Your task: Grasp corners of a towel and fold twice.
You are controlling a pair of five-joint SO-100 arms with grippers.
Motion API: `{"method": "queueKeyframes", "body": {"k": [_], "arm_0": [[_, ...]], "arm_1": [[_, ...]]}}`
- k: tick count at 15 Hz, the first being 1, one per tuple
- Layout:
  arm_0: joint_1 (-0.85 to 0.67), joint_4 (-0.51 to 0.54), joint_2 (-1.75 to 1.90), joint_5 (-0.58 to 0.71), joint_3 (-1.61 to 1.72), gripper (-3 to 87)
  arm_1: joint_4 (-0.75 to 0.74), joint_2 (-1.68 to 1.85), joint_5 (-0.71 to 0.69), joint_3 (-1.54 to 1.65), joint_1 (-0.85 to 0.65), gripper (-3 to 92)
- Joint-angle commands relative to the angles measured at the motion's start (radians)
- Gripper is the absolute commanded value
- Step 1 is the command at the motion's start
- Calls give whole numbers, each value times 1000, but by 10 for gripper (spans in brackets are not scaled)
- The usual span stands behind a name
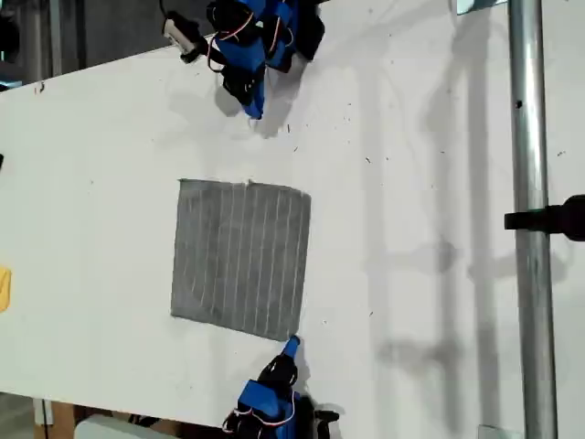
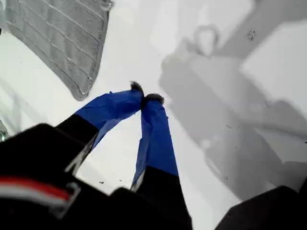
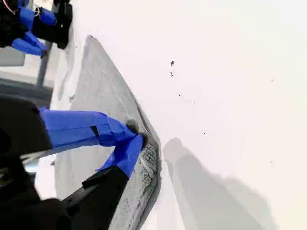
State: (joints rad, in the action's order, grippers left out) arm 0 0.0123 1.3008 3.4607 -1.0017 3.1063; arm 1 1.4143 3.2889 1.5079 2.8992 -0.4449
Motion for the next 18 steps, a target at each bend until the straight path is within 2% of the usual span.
{"method": "queueKeyframes", "body": {"k": [1,3,4,5,8,10,12,13,15,18], "arm_0": [[-281,-5,8,-813,12,-16],[-284,-21,8,-699,9,-11],[-279,5,8,-818,8,-29],[-267,5,8,-825,8,-29],[-249,3,8,-726,8,-29],[-239,0,8,-730,6,-29],[-236,8,8,-713,-51,-30],[-236,21,8,-703,-103,-31],[-256,52,-71,-683,-221,-31],[-250,57,-463,-637,-508,-31]], "arm_1": [[3,3,-8,-6,35,43],[5,3,-8,-11,52,59],[2,3,-8,-15,52,-3],[-9,3,-5,-14,43,-3],[-17,3,-8,-18,40,-3],[-31,3,-17,-51,72,-3],[-110,-3,-25,-92,120,-3],[-144,-58,-25,-141,140,-3],[-249,-383,-80,-334,166,-3],[-356,-893,-186,-698,213,-3]]}}
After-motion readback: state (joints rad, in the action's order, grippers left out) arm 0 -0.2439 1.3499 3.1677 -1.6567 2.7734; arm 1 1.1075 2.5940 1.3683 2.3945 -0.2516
